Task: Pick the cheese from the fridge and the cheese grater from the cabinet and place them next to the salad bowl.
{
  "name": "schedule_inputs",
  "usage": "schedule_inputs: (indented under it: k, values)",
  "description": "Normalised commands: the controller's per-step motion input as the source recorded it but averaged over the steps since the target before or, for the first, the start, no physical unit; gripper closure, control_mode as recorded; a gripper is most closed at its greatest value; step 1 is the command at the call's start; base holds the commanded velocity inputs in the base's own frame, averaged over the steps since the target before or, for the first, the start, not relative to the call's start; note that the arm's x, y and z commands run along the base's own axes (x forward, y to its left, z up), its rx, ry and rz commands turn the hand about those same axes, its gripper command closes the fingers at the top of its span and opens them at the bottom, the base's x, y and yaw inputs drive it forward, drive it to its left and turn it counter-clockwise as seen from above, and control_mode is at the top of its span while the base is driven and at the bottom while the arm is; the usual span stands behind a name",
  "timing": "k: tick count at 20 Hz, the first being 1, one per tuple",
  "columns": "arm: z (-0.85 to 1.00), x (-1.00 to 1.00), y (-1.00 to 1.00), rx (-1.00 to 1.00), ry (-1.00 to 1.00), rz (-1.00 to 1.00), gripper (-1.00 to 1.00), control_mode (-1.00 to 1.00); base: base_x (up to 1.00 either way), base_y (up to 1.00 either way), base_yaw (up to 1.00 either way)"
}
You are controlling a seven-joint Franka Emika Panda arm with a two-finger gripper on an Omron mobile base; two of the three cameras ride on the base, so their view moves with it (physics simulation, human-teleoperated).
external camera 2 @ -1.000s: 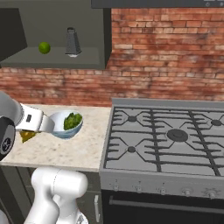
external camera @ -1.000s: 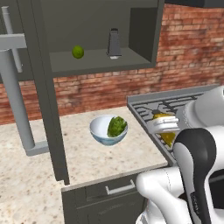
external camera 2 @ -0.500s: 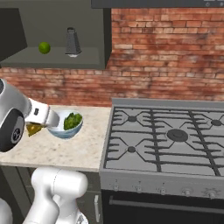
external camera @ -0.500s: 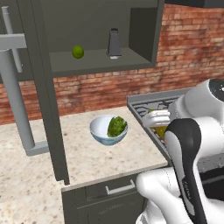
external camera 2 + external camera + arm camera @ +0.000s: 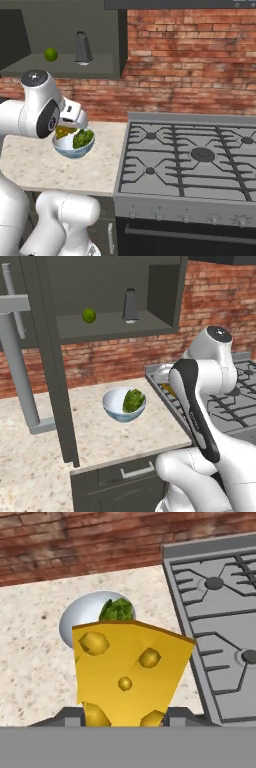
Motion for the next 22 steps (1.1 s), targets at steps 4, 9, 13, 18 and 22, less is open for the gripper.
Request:
schedule_inputs:
  k: [4,9,13,18,22]
  values:
    - [-0.36,0.37,-0.33,0.00,0.00,0.06,1.00,-1.00,0.00,0.00,0.00]
    - [-0.71,0.16,-0.13,-0.02,0.00,0.16,1.00,-1.00,0.00,0.00,0.00]
    - [-0.44,0.14,-0.31,-0.01,-0.10,0.18,1.00,-1.00,0.00,0.00,0.00]
    - [0.03,0.28,-0.30,0.00,-0.02,0.21,1.00,-1.00,0.00,0.00,0.00]
    - [0.01,0.49,-0.32,-0.03,0.05,0.09,1.00,-1.00,0.00,0.00,0.00]
